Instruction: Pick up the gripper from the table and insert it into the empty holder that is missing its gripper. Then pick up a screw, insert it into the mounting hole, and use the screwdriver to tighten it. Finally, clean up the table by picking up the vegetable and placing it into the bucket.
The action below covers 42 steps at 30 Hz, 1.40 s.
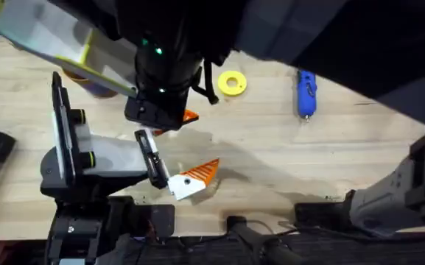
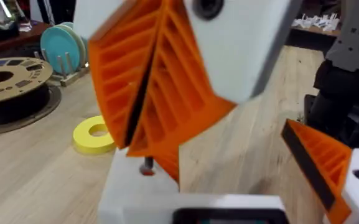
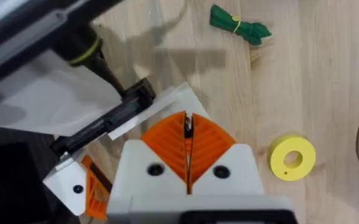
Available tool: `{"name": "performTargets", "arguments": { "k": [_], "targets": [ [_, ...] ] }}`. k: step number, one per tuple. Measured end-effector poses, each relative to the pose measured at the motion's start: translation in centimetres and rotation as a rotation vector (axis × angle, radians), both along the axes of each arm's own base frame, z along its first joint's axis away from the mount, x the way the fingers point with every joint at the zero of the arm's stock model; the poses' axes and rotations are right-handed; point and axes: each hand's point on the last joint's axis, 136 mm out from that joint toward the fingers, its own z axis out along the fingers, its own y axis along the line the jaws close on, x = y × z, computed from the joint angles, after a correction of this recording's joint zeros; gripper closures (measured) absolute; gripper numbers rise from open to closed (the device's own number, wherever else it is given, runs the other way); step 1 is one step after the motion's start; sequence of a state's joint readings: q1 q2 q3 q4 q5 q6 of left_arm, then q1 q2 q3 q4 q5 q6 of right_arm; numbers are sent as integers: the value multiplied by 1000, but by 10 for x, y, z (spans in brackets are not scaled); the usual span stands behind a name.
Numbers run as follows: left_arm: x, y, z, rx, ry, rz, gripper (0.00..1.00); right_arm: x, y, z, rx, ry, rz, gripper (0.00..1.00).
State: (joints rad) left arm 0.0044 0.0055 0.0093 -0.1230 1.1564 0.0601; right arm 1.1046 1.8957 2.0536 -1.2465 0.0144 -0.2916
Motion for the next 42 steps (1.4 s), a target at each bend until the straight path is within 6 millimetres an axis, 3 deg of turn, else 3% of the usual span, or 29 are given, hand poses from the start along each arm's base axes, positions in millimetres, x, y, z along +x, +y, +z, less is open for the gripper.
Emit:
{"name": "performTargets", "arguments": {
  "k": [42],
  "targets": [
    [0, 0, 0, 0, 0, 0, 15, 0, 0, -20, -28, 14, 0, 995]
  ]
}}
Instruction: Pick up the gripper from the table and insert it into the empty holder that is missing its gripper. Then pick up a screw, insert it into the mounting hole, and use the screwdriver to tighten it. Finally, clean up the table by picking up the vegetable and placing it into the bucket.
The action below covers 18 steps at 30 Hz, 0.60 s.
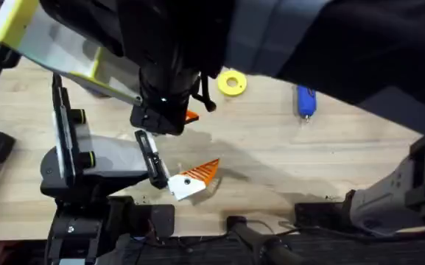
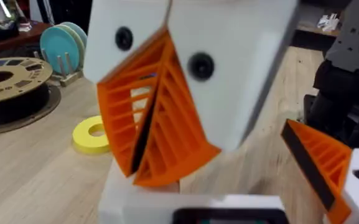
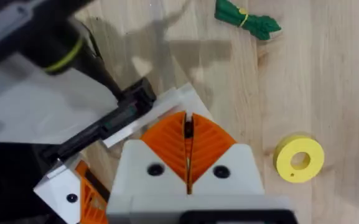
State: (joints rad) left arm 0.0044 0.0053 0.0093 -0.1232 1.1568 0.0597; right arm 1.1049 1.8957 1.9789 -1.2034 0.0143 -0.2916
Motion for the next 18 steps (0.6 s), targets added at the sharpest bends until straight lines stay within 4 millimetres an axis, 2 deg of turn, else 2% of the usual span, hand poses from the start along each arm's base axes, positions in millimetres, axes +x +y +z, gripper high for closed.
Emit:
{"name": "performTargets", "arguments": {
  "k": [13, 14, 15, 16, 18],
  "targets": [
    [0, 0, 0, 0, 0, 0, 15, 0, 0, 0, 0, 0, 0, 994],
    [0, 0, 0, 0, 0, 0, 15, 0, 0, 0, 1, 3, -7, 949],
    [0, 0, 0, 0, 1, 0, 15, 0, 0, 0, 2, 4, -5, 805],
    [0, 0, 0, -3, 6, 1, 15, 5, -4, -1, -14, -12, -19, 350],
    [0, 0, 0, -5, 11, 2, 15, 13, -8, 0, -20, -26, -37, 55]
  ]
}}
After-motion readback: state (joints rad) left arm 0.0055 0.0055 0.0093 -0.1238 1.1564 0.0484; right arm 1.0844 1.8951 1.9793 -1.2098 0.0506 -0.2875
